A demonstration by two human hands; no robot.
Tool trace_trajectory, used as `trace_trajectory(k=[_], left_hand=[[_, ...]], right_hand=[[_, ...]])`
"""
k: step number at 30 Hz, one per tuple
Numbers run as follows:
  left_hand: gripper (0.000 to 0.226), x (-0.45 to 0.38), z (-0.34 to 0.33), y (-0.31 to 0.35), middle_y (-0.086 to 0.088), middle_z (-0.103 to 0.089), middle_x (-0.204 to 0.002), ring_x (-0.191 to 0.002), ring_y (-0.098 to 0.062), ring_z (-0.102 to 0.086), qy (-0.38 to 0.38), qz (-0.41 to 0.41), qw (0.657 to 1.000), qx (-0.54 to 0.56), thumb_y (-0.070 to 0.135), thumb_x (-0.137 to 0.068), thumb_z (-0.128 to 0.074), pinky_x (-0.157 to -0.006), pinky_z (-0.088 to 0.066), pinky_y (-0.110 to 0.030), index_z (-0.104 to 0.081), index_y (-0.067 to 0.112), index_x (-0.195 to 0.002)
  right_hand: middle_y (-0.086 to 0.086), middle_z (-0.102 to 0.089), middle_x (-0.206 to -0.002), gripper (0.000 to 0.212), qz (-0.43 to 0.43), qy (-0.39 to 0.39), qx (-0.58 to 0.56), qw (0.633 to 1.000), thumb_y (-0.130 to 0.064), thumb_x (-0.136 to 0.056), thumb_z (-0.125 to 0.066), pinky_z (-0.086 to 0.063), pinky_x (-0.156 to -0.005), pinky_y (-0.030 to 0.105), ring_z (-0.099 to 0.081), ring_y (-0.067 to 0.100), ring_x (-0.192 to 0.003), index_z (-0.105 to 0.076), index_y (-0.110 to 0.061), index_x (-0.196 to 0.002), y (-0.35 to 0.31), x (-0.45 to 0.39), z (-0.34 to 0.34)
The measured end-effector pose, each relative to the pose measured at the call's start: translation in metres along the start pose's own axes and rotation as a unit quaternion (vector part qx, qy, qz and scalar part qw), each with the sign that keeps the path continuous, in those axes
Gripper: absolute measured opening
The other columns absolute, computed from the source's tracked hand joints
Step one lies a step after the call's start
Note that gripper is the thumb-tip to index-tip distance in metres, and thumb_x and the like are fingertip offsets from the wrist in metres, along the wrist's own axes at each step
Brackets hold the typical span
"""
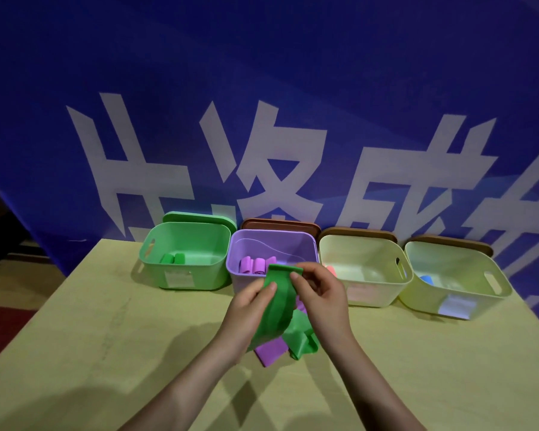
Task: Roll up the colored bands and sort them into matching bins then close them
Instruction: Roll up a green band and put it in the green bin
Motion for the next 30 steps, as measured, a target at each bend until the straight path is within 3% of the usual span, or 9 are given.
trace_trajectory(k=[4,9,13,17,21,24,27,30], left_hand=[[0.026,-0.005,0.002,-0.004,-0.012,-0.073,-0.094,-0.090,-0.027,-0.066,0.033,-0.007,0.999,0.020,0.010,-0.095,-0.051,-0.084,-0.049,-0.039,-0.074,0.019,-0.086],[0.028,-0.008,0.000,-0.004,-0.016,-0.071,-0.095,-0.088,-0.026,-0.064,0.031,0.003,0.998,0.059,0.004,-0.097,-0.044,-0.081,-0.047,-0.038,-0.072,0.010,-0.093],[0.031,-0.009,-0.003,-0.006,-0.016,-0.073,-0.096,-0.086,-0.024,-0.068,0.019,0.025,0.996,0.086,0.017,-0.100,-0.043,-0.074,-0.052,-0.032,-0.072,0.007,-0.095],[0.031,-0.007,-0.002,-0.008,-0.016,-0.072,-0.100,-0.093,-0.026,-0.069,-0.002,0.024,0.996,0.082,0.027,-0.095,-0.049,-0.083,-0.052,-0.036,-0.071,0.007,-0.100],[0.017,-0.008,0.002,-0.010,-0.019,-0.070,-0.095,-0.090,-0.030,-0.063,0.010,-0.010,0.999,0.038,0.018,-0.091,-0.058,-0.084,-0.045,-0.040,-0.072,0.008,-0.090],[0.019,-0.007,0.002,-0.009,-0.020,-0.070,-0.096,-0.088,-0.028,-0.062,0.015,-0.022,0.999,0.024,0.016,-0.093,-0.056,-0.085,-0.045,-0.041,-0.073,0.015,-0.087],[0.014,-0.002,0.002,-0.010,-0.028,-0.065,-0.100,-0.088,-0.028,-0.061,0.006,-0.036,0.999,-0.001,0.022,-0.092,-0.060,-0.086,-0.044,-0.043,-0.070,0.011,-0.088],[0.014,0.005,0.006,-0.011,-0.022,-0.068,-0.091,-0.082,-0.024,-0.063,0.007,-0.044,0.999,-0.028,0.016,-0.093,-0.059,-0.078,-0.048,-0.036,-0.070,0.008,-0.088]], right_hand=[[-0.011,-0.069,-0.087,0.028,0.082,-0.035,0.061,0.994,0.002,-0.084,-0.061,-0.046,-0.073,0.013,-0.062,0.002,-0.084,-0.071,-0.023,-0.091,-0.009,0.000,0.004],[-0.008,-0.060,-0.083,0.033,0.143,-0.081,0.149,0.975,0.008,-0.078,-0.057,-0.040,-0.071,0.010,-0.056,0.002,-0.077,-0.075,-0.016,-0.091,-0.009,0.000,0.013],[-0.005,-0.060,-0.084,0.032,0.157,-0.090,0.212,0.960,0.002,-0.080,-0.058,-0.041,-0.072,0.012,-0.055,0.003,-0.077,-0.075,-0.019,-0.095,-0.002,0.000,0.019],[-0.004,-0.062,-0.087,0.030,0.157,-0.104,0.237,0.953,-0.001,-0.082,-0.056,-0.042,-0.071,0.013,-0.057,0.003,-0.078,-0.075,-0.018,-0.097,0.002,0.002,0.021],[-0.003,-0.064,-0.093,0.032,0.107,-0.128,0.187,0.968,-0.003,-0.082,-0.053,-0.043,-0.076,0.015,-0.060,0.009,-0.087,-0.074,-0.019,-0.102,0.002,0.006,0.019],[-0.010,-0.069,-0.093,0.027,0.005,-0.077,0.063,0.995,-0.013,-0.088,-0.055,-0.047,-0.076,0.016,-0.062,0.003,-0.083,-0.070,-0.021,-0.109,0.002,0.012,0.017],[-0.012,-0.069,-0.078,0.017,-0.052,-0.043,0.038,0.997,-0.011,-0.091,-0.062,-0.046,-0.068,0.015,-0.060,0.000,-0.069,-0.070,-0.024,-0.099,0.006,0.017,0.014],[-0.012,-0.066,-0.066,0.016,-0.057,-0.063,0.071,0.994,-0.007,-0.087,-0.067,-0.045,-0.063,0.016,-0.056,0.001,-0.063,-0.071,-0.022,-0.084,0.011,0.023,0.008]])
Point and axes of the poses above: each hand's wrist, its own x-axis away from the middle knuckle, its own z-axis out of the back of the hand, y = z × x, the point moved 4 cm from there along -x, towards the middle knuckle
